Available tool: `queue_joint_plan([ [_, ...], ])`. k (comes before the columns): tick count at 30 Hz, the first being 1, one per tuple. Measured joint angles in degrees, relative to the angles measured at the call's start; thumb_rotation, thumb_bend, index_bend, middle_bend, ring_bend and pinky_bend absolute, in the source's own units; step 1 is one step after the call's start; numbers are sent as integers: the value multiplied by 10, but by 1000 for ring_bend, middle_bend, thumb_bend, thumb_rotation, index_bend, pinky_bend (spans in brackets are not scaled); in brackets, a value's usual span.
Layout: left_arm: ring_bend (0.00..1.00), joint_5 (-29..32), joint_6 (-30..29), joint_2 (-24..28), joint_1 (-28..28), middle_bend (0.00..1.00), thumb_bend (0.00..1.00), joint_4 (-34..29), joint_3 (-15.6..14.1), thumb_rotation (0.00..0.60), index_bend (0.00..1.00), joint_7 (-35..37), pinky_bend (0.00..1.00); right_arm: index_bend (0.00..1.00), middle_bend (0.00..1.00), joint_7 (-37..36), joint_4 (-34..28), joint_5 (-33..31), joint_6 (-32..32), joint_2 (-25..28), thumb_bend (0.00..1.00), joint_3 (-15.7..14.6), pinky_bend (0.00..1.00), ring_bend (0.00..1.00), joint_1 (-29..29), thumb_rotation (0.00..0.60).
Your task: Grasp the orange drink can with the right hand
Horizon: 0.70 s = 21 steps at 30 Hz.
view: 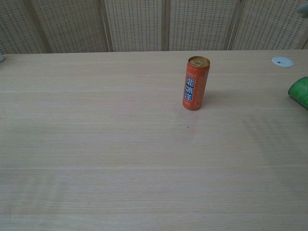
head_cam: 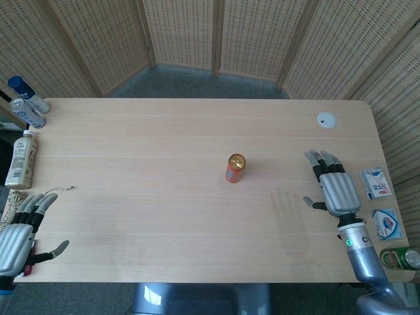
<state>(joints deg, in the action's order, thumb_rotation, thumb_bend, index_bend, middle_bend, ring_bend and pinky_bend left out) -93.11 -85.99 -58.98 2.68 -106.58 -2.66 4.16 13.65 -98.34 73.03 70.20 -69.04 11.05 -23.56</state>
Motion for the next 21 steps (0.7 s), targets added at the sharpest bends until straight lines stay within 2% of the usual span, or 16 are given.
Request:
queue_joint_plan([
  [9,0,6,12,-7,15,121,269,1,12,564,74,1,0,0,0,-24,-5,-8,-4,0,175,3,0,0,0,600],
  [21,0,13,34,-6,32,120,269,6,18,563,73,10,0,0,0,-115,-4,-28,-51,-16,167,11,0,0,-14,600],
])
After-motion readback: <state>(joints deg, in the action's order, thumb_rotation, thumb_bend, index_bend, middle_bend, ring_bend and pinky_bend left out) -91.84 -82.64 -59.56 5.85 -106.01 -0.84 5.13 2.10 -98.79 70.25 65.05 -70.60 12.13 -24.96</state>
